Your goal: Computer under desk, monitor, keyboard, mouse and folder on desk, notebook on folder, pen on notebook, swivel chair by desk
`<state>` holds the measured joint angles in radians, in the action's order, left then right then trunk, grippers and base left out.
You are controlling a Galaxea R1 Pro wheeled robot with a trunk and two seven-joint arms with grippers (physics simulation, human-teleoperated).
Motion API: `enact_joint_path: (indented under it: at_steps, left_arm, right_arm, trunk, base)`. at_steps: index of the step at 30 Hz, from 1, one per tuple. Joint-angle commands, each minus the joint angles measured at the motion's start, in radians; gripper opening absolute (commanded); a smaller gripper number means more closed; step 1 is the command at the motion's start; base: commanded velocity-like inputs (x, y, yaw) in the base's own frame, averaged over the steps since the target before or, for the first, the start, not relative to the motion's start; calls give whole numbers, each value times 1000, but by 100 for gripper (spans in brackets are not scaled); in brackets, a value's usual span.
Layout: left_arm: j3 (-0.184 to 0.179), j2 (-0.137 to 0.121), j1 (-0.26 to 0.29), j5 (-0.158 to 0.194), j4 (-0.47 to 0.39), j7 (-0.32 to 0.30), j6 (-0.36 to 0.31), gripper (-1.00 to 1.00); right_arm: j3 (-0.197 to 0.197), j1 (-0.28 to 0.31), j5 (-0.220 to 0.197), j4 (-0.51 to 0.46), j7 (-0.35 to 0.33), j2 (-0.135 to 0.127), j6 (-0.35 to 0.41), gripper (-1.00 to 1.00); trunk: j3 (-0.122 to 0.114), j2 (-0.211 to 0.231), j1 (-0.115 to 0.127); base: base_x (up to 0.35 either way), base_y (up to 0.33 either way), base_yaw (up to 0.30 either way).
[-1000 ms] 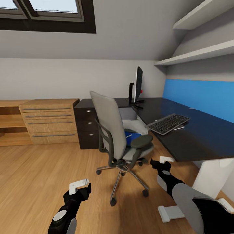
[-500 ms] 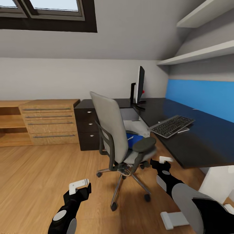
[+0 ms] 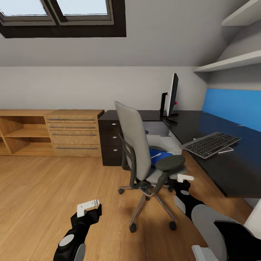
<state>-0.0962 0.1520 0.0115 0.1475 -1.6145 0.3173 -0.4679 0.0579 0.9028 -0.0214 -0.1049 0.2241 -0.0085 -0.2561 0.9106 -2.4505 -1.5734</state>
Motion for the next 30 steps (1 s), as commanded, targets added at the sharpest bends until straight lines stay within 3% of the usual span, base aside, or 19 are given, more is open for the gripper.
enact_joint_path:
  at_steps: [1,11,18,30]
  left_arm:
    - [-1,0,1,10,-1,9,-3,100]
    - [-2,0,1,12,1,9,-5,100]
    - [-2,0,1,11,1,9,-5,100]
    - [-2,0,1,12,1,9,-5,100]
  right_arm:
    - [1,1,0,1,-3,0,-5,100]
    - [-1,1,0,1,-3,1,-5,100]
    - [0,0,1,1,-4,30,-6,100]
    - [0,-1,1,1,-3,45,-6,100]
  trunk:
    - [1,0,0]
    - [1,0,0]
    - [1,0,0]
    - [1,0,0]
  base:
    - [0,0,274]
    - [0,0,274]
    - [0,0,275]
    - [0,0,276]
